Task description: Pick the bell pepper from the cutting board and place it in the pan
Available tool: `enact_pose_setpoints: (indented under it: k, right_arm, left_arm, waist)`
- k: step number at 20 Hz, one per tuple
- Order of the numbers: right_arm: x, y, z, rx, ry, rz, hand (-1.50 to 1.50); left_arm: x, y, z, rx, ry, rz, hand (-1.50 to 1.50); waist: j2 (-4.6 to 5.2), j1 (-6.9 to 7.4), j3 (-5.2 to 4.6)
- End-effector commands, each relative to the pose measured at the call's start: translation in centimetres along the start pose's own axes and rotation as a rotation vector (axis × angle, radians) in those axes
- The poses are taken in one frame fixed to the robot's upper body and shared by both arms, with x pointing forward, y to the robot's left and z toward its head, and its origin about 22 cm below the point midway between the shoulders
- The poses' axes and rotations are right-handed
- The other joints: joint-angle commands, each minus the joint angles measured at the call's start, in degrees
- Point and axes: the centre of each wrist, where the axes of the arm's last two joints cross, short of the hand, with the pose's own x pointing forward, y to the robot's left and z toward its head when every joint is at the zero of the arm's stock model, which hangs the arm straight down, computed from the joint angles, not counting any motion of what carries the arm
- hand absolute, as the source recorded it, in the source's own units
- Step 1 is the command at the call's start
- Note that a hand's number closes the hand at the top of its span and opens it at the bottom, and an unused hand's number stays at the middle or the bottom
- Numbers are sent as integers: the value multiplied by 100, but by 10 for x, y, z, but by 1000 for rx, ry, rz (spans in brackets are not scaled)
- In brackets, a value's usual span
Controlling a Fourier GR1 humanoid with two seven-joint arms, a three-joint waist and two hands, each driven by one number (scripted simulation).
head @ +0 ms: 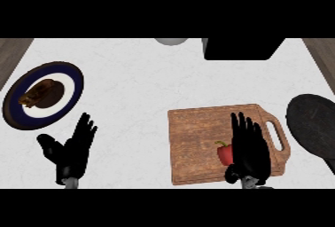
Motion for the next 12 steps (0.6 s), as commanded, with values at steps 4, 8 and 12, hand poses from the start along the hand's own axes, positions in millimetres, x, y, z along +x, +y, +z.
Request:
enact_pose_setpoints:
  k: [4, 8, 12]
  right_arm:
    - [6, 4, -21, 30, -91, -10, 150]
    - [-13, 21, -25, -55, -164, 33, 150]
    - [-5, 24, -9, -68, -159, 44, 150]
  left_arm:
    - [3, -17, 19, 5, 1, -11, 0]
    - [12, 10, 16, -17, -2, -9, 0]
    - [-10, 1, 5, 14, -4, -13, 0]
  waist:
    - [3, 26, -4]
    - [1, 22, -4]
    - [3, -6, -7]
